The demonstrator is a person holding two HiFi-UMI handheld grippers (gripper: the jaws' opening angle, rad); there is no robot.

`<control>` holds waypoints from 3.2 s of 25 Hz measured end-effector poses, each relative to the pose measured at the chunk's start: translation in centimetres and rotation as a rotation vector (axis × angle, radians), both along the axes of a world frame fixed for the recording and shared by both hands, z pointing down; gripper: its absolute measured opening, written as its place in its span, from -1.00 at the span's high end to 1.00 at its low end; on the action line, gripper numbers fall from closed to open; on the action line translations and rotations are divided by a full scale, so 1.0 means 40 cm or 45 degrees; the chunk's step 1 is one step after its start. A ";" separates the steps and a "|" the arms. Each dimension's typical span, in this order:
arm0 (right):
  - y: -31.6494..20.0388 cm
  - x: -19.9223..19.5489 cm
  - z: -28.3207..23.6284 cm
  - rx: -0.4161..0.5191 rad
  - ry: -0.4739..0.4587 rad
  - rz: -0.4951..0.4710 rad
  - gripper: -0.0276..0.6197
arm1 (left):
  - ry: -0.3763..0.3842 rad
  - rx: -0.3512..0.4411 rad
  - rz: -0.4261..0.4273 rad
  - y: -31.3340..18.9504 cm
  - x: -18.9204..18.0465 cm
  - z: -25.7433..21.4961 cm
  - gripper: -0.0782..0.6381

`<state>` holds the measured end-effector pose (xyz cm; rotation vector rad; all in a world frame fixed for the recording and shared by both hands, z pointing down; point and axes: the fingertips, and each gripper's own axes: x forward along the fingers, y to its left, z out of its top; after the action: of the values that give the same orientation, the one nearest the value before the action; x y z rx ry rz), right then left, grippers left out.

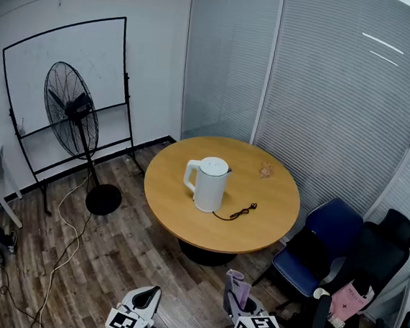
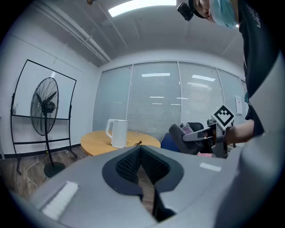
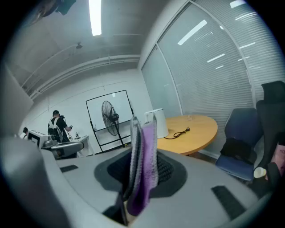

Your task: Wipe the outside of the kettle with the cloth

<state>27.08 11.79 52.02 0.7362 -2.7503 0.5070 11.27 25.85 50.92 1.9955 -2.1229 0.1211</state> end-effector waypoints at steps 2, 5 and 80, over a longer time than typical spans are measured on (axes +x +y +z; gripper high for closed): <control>-0.018 -0.005 0.001 -0.007 -0.019 0.003 0.60 | 0.009 0.003 -0.004 -0.016 -0.002 0.006 0.75; -0.051 -0.017 0.006 -0.015 -0.027 0.006 0.60 | 0.024 0.010 -0.026 -0.047 -0.015 0.015 0.75; -0.763 -0.636 0.051 -0.203 -0.204 0.716 0.60 | 0.001 0.056 0.568 -1.118 -0.779 0.046 0.24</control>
<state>1.63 -18.74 54.06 1.4890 -2.5714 0.9157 -19.89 -18.86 52.77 2.4599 -1.6564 0.1460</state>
